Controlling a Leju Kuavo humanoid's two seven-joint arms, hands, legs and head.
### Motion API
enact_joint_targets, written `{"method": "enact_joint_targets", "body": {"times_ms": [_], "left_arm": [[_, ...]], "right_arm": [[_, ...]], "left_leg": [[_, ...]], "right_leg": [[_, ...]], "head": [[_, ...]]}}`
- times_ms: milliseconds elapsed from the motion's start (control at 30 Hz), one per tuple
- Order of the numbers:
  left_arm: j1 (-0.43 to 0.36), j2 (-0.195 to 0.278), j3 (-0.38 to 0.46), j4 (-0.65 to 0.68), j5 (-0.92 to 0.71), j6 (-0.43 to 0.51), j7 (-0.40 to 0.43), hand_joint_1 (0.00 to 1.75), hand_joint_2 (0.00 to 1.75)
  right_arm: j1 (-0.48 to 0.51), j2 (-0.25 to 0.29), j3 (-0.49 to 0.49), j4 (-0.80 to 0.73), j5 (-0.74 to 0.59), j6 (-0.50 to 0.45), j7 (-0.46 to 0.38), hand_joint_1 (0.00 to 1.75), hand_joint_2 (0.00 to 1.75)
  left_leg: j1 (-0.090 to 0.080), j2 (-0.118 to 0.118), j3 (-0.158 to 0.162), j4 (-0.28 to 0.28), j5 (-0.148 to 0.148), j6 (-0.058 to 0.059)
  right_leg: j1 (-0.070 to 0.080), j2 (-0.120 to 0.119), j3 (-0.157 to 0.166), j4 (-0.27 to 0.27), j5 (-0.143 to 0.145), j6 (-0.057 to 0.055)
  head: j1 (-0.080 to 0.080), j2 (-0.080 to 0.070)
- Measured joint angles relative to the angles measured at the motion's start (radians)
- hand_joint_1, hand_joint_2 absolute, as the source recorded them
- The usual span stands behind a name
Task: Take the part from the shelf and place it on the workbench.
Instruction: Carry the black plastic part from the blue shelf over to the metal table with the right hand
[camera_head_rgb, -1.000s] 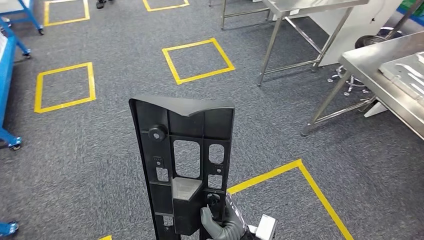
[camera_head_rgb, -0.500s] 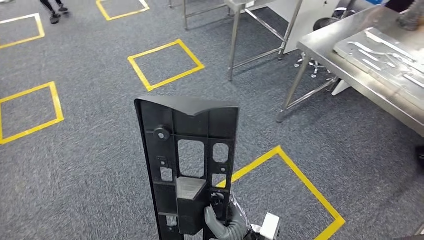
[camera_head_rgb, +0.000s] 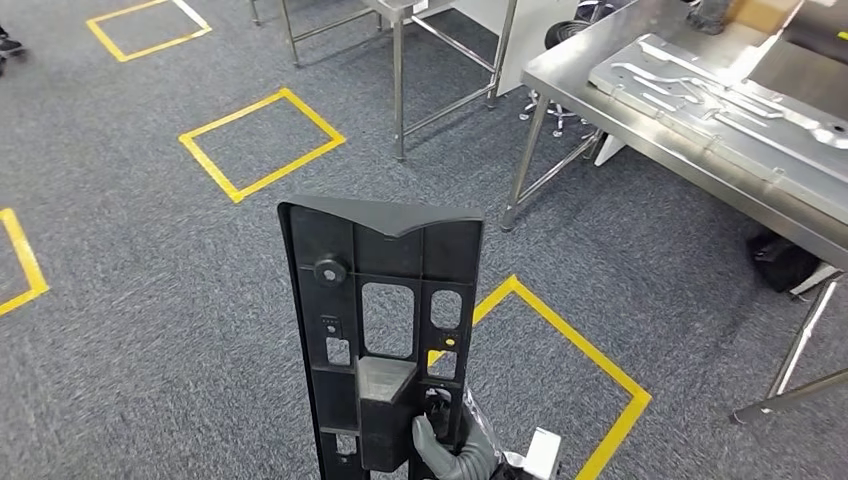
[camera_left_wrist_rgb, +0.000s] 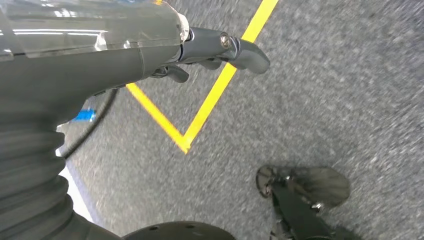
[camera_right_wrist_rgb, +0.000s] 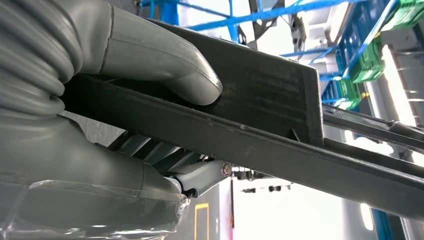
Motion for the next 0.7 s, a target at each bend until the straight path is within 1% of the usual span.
{"method": "enact_joint_targets", "body": {"times_ms": [33, 67, 100, 133, 167, 200, 233, 267, 300, 367, 433, 467, 500, 533, 567, 600, 633, 667, 700], "left_arm": [[0.002, 0.000, -0.001, 0.000, -0.001, 0.001, 0.005, 0.00, 1.75], [0.006, 0.000, -0.001, 0.000, -0.001, 0.003, 0.009, 0.00, 1.75], [0.010, 0.000, -0.001, 0.000, -0.002, 0.003, 0.012, 0.00, 1.75], [0.013, 0.000, -0.001, 0.000, -0.002, 0.004, 0.013, 0.00, 1.75], [0.014, 0.000, -0.002, 0.000, -0.002, 0.005, 0.015, 0.00, 1.75], [0.015, -0.001, -0.002, 0.000, -0.002, 0.005, 0.015, 0.00, 1.75], [0.014, -0.001, -0.002, 0.000, -0.002, 0.005, 0.015, 0.00, 1.75], [0.014, -0.002, -0.002, 0.000, -0.002, 0.005, 0.015, 0.00, 1.75], [0.014, -0.003, -0.003, 0.000, -0.002, 0.005, 0.015, 0.00, 1.75], [0.014, -0.003, -0.003, 0.000, -0.002, 0.005, 0.015, 0.00, 1.75], [0.014, -0.004, -0.003, 0.000, -0.002, 0.005, 0.015, 0.00, 1.75], [0.014, -0.004, -0.003, 0.000, -0.002, 0.004, 0.015, 0.00, 1.75], [0.012, -0.005, -0.003, 0.000, -0.003, 0.003, 0.012, 0.00, 1.75], [0.009, -0.005, -0.003, 0.000, -0.003, 0.001, 0.009, 0.00, 1.75], [0.007, -0.005, -0.004, 0.000, -0.004, -0.001, 0.006, 0.00, 1.75], [0.006, -0.005, -0.004, 0.000, -0.005, -0.002, 0.003, 0.00, 1.75], [0.006, -0.005, -0.004, 0.000, -0.005, -0.003, 0.001, 0.00, 1.75], [0.005, -0.005, -0.004, 0.000, -0.005, -0.003, 0.000, 0.00, 1.75], [0.002, -0.005, -0.004, 0.000, -0.005, -0.003, -0.001, 0.00, 1.75]], "right_arm": [[0.001, -0.001, 0.000, -0.001, 0.000, -0.001, -0.001, 1.71, 1.75], [0.003, -0.003, -0.001, -0.001, 0.000, -0.001, -0.002, 1.71, 1.75], [0.005, -0.005, -0.001, -0.001, 0.000, -0.002, -0.004, 1.71, 1.75], [0.009, -0.007, -0.002, -0.001, 0.000, -0.002, -0.005, 1.71, 1.75], [0.012, -0.009, -0.003, -0.001, 0.000, -0.002, -0.007, 1.71, 1.75], [0.014, -0.011, -0.003, -0.002, 0.000, -0.002, -0.008, 1.71, 1.75], [0.014, -0.012, -0.004, -0.003, 0.000, -0.002, -0.008, 1.71, 1.75], [0.015, -0.013, -0.004, -0.004, 0.000, -0.002, -0.009, 1.71, 1.75], [0.015, -0.013, -0.004, -0.005, 0.000, -0.002, -0.009, 1.71, 1.75], [0.015, -0.013, -0.004, -0.006, 0.000, -0.002, -0.009, 1.71, 1.75], [0.013, -0.013, -0.004, -0.007, 0.000, -0.003, -0.009, 1.71, 1.75], [0.014, -0.013, -0.004, -0.009, 0.000, -0.003, -0.009, 1.71, 1.75], [0.015, -0.013, -0.004, -0.012, 0.001, -0.005, -0.008, 1.71, 1.75], [0.018, -0.013, -0.005, -0.016, 0.002, -0.008, -0.007, 1.71, 1.75], [0.021, -0.013, -0.005, -0.020, 0.002, -0.011, -0.006, 1.71, 1.75], [0.022, -0.013, -0.005, -0.023, 0.003, -0.014, -0.004, 1.71, 1.75], [0.022, -0.012, -0.005, -0.025, 0.003, -0.015, -0.002, 1.71, 1.75], [0.022, -0.012, -0.004, -0.026, 0.004, -0.016, 0.000, 1.71, 1.75], [0.023, -0.011, -0.004, -0.026, 0.004, -0.017, 0.003, 1.71, 1.75]], "left_leg": [[-0.002, 0.014, 0.001, -0.001, -0.001, 0.004], [-0.003, 0.028, 0.002, -0.001, -0.003, 0.007], [-0.005, 0.043, 0.003, -0.001, -0.005, 0.008], [-0.005, 0.057, 0.004, -0.001, -0.008, 0.008], [-0.005, 0.070, 0.007, -0.001, -0.011, 0.007], [-0.006, 0.082, 0.011, -0.001, -0.014, 0.005], [-0.006, 0.091, 0.017, -0.001, -0.018, 0.004], [-0.006, 0.098, 0.021, -0.001, -0.021, 0.002], [-0.006, 0.102, 0.024, -0.001, -0.023, 0.001], [-0.006, 0.104, 0.025, -0.001, -0.024, 0.000], [-0.009, 0.110, 0.028, -0.001, -0.027, -0.005], [-0.011, 0.117, 0.030, -0.002, -0.029, -0.009], [-0.013, 0.129, 0.036, -0.005, -0.032, -0.016], [-0.013, 0.128, 0.042, -0.006, -0.037, -0.022], [-0.013, 0.115, 0.042, 0.006, -0.049, -0.028], [-0.012, 0.094, 0.033, 0.036, -0.070, -0.032], [-0.010, 0.066, 0.009, 0.088, -0.097, -0.034], [-0.009, 0.049, -0.025, 0.156, -0.128, -0.035], [-0.009, 0.044, -0.058, 0.218, -0.150, -0.036]], "right_leg": [[0.000, -0.032, -0.030, 0.059, -0.029, 0.004], [-0.002, -0.052, -0.067, 0.128, -0.059, 0.008], [-0.004, -0.062, -0.098, 0.186, -0.076, 0.011], [-0.006, -0.067, -0.116, 0.215, -0.077, 0.012], [-0.007, -0.072, -0.113, 0.203, -0.058, 0.012], [-0.006, -0.081, -0.088, 0.153, -0.024, 0.009], [-0.005, -0.096, -0.054, 0.087, 0.011, 0.004], [-0.003, -0.111, -0.024, 0.030, 0.039, -0.001], [-0.001, -0.123, -0.005, -0.007, 0.056, -0.005], [0.002, -0.138, 0.006, -0.028, 0.061, -0.009], [0.010, -0.159, 0.016, -0.049, 0.054, -0.014], [0.015, -0.162, 0.018, -0.057, 0.051, -0.017], [0.017, -0.154, 0.021, -0.066, 0.048, -0.023], [0.015, -0.138, 0.025, -0.072, 0.050, -0.028], [0.011, -0.121, 0.029, -0.079, 0.052, -0.034], [0.007, -0.105, 0.035, -0.086, 0.054, -0.040], [0.004, -0.094, 0.039, -0.089, 0.054, -0.044], [0.004, -0.081, 0.041, -0.089, 0.053, -0.048], [0.004, -0.068, 0.043, -0.089, 0.052, -0.050]], "head": [[0.000, 0.000], [0.000, 0.000], [0.000, 0.000], [0.000, 0.000], [0.000, 0.000], [0.000, 0.000], [0.000, 0.000], [0.000, 0.000], [0.000, 0.000], [0.000, 0.000], [0.000, 0.000], [0.000, 0.000], [0.000, 0.000], [0.000, 0.000], [0.000, 0.000], [0.000, 0.000], [0.000, 0.000], [0.000, 0.000], [0.000, 0.000]]}}
